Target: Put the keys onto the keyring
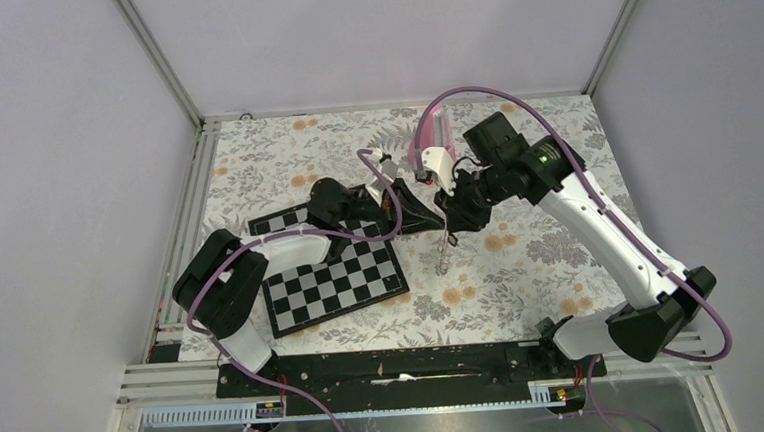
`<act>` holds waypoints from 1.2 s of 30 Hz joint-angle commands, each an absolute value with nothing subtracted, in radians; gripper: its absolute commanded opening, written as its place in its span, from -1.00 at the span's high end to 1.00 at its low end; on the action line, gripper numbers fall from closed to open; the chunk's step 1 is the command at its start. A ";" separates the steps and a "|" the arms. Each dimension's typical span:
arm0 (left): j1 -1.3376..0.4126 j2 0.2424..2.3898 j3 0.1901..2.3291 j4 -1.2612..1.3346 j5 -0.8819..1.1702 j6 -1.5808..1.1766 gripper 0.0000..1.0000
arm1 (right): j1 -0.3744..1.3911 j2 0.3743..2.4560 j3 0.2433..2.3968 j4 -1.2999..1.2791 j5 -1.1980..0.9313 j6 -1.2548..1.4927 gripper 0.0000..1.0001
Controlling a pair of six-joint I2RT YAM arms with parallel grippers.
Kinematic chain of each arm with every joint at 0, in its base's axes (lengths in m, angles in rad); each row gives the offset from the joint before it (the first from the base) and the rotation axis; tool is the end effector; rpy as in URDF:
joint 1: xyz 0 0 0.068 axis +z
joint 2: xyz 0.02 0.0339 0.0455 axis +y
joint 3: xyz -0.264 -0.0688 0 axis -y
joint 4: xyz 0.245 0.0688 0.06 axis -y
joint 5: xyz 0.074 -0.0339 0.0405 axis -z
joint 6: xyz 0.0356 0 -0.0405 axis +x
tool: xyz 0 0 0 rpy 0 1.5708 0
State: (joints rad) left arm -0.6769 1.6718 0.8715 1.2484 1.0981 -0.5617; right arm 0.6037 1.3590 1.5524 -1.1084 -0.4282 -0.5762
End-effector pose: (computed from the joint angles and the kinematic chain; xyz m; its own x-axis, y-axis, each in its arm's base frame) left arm 0.2464 -0.2387 0.2812 -0.1992 -0.1510 -0.9683 0.9507 -0.2696 -0.1536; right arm 0.2042 0.1588 0.3933 -0.1522 -0.7070 -0.6906 -0.9633 0.2623 -0.0563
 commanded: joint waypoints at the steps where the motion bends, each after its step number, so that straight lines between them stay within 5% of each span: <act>1: -0.655 1.610 0.860 1.395 1.096 -0.625 1.00 | 0.611 1.246 1.502 -0.997 -0.402 -0.554 0.15; 7: -0.653 1.555 0.812 1.391 1.075 -0.624 1.00 | 0.597 1.188 1.456 -0.959 -0.495 -0.570 -0.11; 25: -0.653 1.516 0.781 1.325 1.007 -0.630 1.00 | 0.593 1.180 1.295 -0.798 -0.673 -0.546 -0.24; 28: -0.653 1.512 0.779 1.329 1.007 -0.638 1.00 | 0.593 1.181 1.275 -0.771 -0.652 -0.545 -0.07; 36: -0.653 1.509 0.775 1.370 1.010 -0.693 1.00 | 0.583 1.159 1.221 -0.734 -0.655 -0.547 0.82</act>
